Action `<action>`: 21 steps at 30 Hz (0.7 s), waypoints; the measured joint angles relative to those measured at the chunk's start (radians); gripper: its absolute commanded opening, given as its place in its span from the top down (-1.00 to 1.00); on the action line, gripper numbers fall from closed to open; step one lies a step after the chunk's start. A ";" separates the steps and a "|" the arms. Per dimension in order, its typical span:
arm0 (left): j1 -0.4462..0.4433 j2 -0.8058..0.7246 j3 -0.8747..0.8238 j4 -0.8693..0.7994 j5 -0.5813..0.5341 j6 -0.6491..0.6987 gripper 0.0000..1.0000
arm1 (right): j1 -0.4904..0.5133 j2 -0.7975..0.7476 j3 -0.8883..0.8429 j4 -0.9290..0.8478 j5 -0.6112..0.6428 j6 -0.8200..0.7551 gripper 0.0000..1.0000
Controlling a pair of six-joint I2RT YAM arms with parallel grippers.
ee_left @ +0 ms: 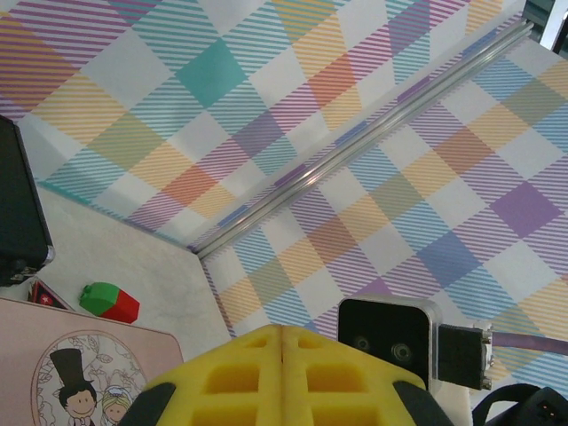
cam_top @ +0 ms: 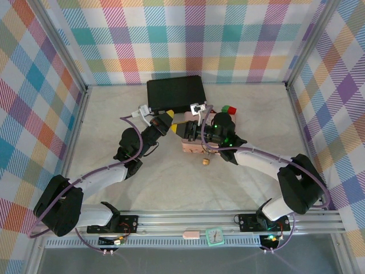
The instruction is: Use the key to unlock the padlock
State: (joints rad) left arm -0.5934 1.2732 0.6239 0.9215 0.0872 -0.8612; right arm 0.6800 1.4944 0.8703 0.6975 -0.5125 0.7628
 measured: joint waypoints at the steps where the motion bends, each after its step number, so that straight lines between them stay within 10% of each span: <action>1: 0.000 0.002 0.000 0.001 0.000 -0.004 1.00 | 0.000 0.003 0.000 0.005 -0.002 0.000 0.58; 7: -0.004 0.013 -0.006 0.024 0.000 -0.033 1.00 | 0.000 0.011 0.007 0.016 -0.004 -0.005 0.58; 12: -0.006 0.013 -0.024 0.058 -0.014 -0.052 1.00 | 0.000 0.012 0.022 -0.002 -0.016 -0.035 1.00; 17: -0.004 0.000 -0.028 0.035 -0.013 -0.061 0.14 | 0.000 0.001 0.048 -0.105 -0.019 -0.130 1.00; 21: 0.029 -0.072 -0.010 -0.081 0.060 -0.023 -0.13 | -0.005 -0.047 0.101 -0.334 -0.029 -0.302 1.00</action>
State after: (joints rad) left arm -0.5640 1.2011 0.6140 0.8406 0.1471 -0.8841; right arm 0.6746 1.4471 0.9710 0.3634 -0.5415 0.4606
